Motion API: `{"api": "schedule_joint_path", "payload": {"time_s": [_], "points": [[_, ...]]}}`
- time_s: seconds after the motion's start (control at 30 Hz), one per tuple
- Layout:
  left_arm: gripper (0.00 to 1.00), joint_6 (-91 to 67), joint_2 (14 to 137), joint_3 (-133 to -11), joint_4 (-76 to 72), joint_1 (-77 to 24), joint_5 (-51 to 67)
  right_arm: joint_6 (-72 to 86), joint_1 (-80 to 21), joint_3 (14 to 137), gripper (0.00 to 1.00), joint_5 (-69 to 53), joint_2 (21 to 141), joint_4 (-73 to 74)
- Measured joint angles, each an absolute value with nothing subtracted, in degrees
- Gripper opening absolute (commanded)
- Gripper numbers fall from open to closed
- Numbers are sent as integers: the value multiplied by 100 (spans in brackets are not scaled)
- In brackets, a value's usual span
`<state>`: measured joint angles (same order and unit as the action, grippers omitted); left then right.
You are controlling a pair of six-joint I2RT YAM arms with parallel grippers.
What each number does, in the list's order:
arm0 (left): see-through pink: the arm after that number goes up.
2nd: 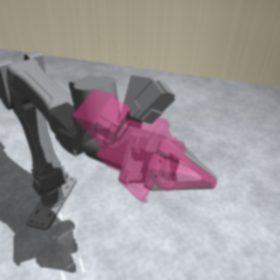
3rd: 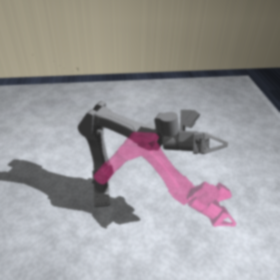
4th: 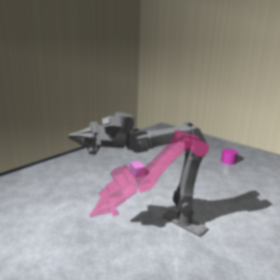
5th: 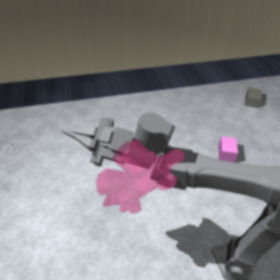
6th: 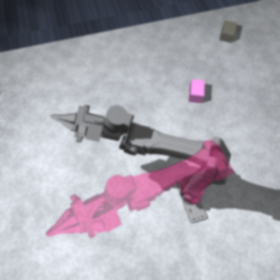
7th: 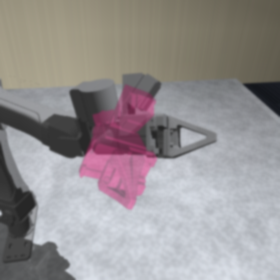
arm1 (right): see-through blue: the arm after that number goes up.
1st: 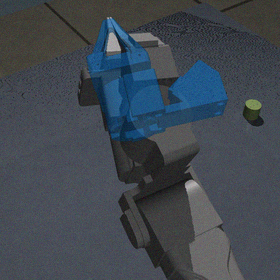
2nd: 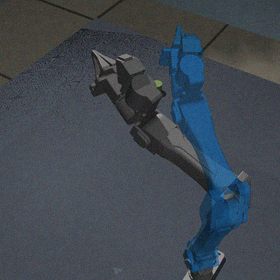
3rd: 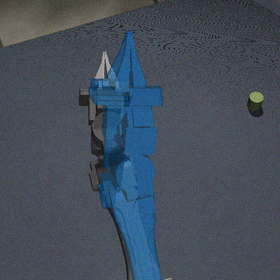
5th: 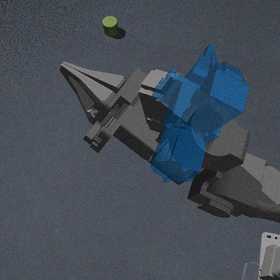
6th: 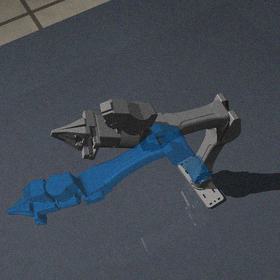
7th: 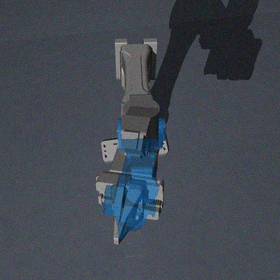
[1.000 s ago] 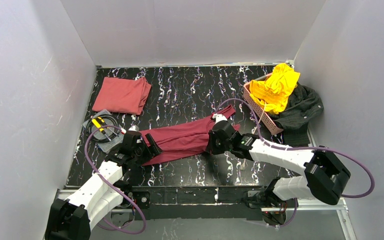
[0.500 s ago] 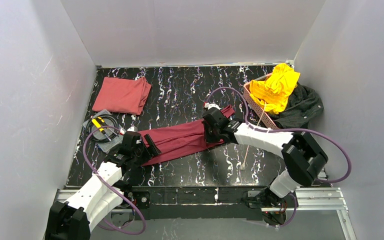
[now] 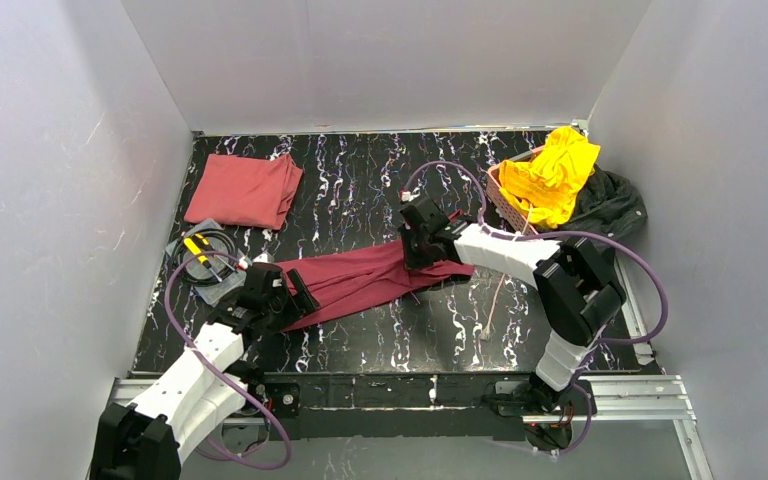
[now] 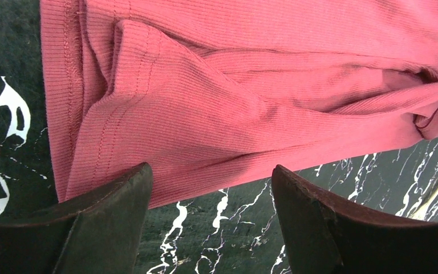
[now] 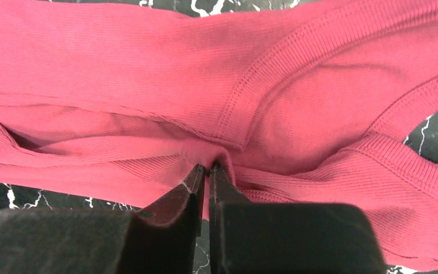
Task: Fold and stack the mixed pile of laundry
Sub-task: Fold the tank top at the center of the board.
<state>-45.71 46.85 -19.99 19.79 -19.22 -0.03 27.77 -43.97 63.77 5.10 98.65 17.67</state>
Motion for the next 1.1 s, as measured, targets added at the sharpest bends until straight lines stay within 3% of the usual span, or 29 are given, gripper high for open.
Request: {"api": "schedule_joint_path", "payload": {"time_s": [0.3, 0.43, 0.53, 0.73, 0.93, 1.1], "points": [[74, -4121, 4775, -2534, 2506, -1922, 64, 2526, -4263, 6914, 61, 399, 9839, 1981], [74, -3966, 4851, -3087, 2554, -1938, 301, 2471, -4106, 6904, 78, 534, 9271, 2248], [73, -3955, 4923, -3391, 2460, -2058, 480, 2495, -3861, 6571, 84, 650, 8490, 2274], [73, -4084, 5658, -3686, 1835, -2947, 676, 2620, -2803, 5103, 85, 670, 7030, 2255], [73, -4241, 7002, -3935, 1055, -3629, 816, 2604, -1688, 4185, 74, 244, 7032, 2213], [72, -4329, 7559, -3986, 587, -3719, 910, 2512, -1369, 4101, 68, -270, 7404, 1824]]}}
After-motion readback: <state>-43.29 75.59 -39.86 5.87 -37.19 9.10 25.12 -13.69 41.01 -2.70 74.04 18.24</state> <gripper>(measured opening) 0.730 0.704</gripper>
